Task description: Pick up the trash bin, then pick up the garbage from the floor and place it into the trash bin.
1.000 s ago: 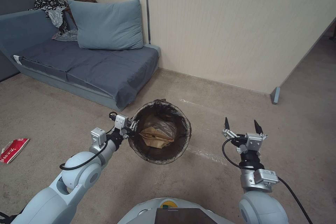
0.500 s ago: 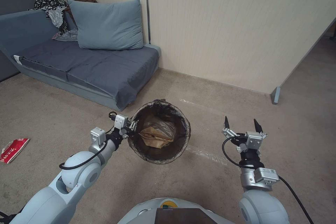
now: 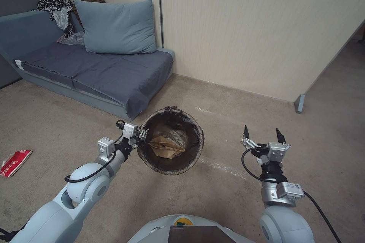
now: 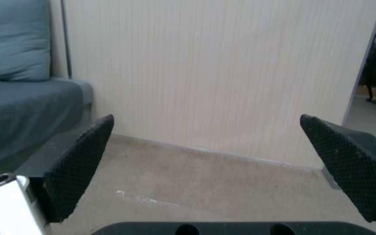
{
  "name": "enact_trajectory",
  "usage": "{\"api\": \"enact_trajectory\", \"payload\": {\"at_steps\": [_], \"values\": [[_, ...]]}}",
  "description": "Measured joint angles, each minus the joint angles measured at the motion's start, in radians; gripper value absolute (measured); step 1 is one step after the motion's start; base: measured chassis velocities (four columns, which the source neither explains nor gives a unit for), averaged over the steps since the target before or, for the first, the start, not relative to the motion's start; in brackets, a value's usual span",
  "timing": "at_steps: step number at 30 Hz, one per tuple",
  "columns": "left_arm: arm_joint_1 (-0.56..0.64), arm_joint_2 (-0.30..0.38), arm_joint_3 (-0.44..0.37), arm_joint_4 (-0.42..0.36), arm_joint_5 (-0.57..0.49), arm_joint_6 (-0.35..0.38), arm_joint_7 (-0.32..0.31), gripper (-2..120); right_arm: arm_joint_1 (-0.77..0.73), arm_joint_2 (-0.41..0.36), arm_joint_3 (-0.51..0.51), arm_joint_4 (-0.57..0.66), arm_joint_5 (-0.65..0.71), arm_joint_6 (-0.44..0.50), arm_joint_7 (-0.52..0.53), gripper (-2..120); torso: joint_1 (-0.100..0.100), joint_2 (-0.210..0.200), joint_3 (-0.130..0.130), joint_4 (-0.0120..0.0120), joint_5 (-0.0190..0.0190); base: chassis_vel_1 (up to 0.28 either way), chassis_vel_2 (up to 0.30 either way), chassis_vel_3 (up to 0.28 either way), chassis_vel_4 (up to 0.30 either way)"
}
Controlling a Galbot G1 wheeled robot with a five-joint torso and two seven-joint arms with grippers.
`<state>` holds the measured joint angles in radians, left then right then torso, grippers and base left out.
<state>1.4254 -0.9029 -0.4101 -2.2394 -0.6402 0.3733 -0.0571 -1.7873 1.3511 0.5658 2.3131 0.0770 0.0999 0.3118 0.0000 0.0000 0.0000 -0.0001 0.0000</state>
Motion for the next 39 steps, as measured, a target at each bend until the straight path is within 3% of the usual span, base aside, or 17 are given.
{"api": "enact_trajectory", "payload": {"at_steps": [17, 39], "values": [[-0.004, 0.001, 0.0, -0.009, -0.015, 0.007, 0.001, 4, -0.001, 0.0, -0.003, 0.001, -0.001, 0.001, -0.002, 100, 0.0, 0.0, 0.0, 0.0003, 0.0, 0.036, 0.044, 0.031, 0.033], [-0.006, 0.002, -0.002, -0.01, -0.022, 0.006, 0.003, 4, 0.004, -0.003, -0.007, 0.001, -0.004, 0.003, -0.005, 100, 0.0, 0.0, 0.0, 0.0002, 0.0, 0.116, 0.12, 0.116, 0.115]]}}
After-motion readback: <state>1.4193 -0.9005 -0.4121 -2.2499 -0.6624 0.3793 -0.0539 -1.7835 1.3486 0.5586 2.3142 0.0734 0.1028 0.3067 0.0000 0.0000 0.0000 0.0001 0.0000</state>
